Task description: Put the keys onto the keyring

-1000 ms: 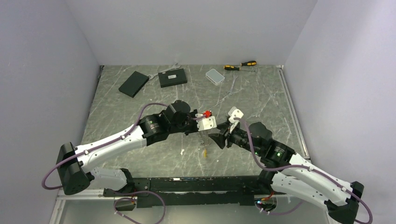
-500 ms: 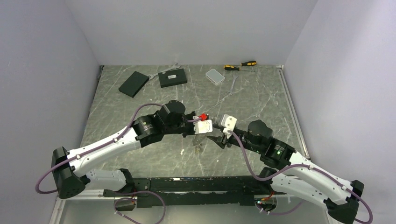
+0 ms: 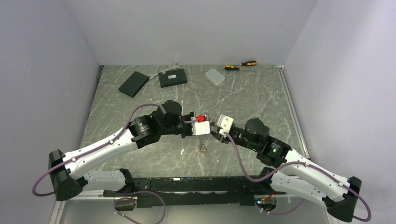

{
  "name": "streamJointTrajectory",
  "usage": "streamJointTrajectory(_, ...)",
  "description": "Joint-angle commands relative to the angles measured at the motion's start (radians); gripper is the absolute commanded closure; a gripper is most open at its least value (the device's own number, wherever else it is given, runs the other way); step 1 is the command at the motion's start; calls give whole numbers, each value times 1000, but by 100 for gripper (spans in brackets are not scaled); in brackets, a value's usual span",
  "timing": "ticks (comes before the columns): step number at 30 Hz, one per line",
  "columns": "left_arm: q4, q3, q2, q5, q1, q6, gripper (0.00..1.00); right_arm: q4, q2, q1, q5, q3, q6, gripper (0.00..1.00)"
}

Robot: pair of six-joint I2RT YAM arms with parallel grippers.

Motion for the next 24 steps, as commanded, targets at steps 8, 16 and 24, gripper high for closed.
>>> streamJointTrajectory(8,65,-10,-66,54,0,32,100,104,39,2,12,56,-32,69)
streamJointTrajectory(16,62,-6,-66,61,0,34,100,104,51,2,-7,70,-26,75)
streamJointTrajectory(24,52,2,-59,67,-1,36,100,91,62,2,-21,69,-25,90)
